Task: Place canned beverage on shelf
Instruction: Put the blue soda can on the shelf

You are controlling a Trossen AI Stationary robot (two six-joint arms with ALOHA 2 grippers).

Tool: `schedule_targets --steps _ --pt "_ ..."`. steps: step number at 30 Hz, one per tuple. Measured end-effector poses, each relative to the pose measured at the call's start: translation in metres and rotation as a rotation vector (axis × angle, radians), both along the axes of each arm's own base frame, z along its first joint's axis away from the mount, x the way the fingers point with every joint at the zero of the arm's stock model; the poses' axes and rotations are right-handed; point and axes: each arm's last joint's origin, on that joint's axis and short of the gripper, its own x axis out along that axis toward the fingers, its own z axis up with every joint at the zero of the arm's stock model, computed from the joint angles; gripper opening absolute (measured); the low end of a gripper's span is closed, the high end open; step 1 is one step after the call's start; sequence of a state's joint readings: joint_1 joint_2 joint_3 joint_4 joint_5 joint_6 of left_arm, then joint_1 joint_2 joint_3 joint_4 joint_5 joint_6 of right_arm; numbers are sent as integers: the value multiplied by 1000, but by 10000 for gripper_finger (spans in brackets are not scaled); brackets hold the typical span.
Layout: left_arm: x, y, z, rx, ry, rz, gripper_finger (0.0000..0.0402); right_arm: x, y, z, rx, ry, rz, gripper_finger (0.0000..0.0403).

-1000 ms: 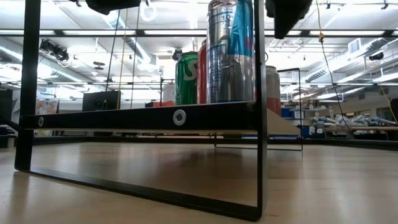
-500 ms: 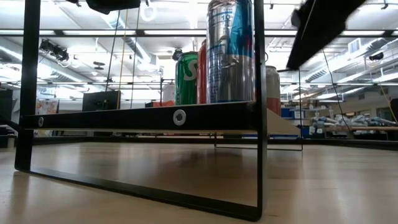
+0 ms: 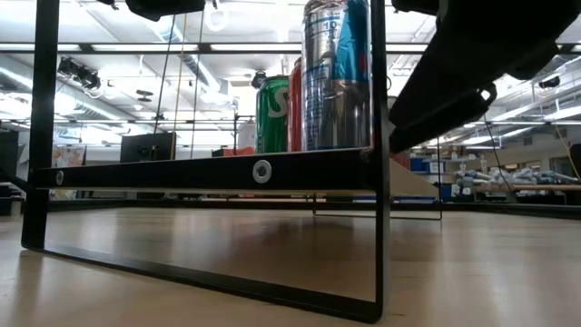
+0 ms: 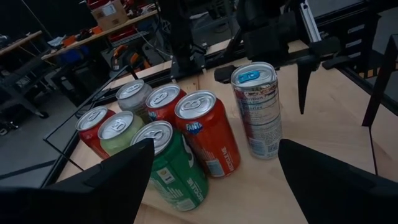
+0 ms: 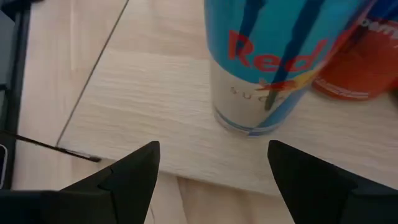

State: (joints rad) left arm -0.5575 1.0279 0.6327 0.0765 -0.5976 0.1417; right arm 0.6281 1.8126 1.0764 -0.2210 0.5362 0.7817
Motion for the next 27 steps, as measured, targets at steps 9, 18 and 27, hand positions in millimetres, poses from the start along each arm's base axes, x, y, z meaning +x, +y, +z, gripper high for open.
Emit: schedule_targets --steps 9,18,27 --pt "0 0 0 0 0 0 355 4 -4 -5 55 -55 24 309" --pt "0 0 0 0 0 0 355 15 -13 -1 44 -95 43 309" --pt "0 0 0 1 0 0 355 23 -22 0 72 -107 54 309"
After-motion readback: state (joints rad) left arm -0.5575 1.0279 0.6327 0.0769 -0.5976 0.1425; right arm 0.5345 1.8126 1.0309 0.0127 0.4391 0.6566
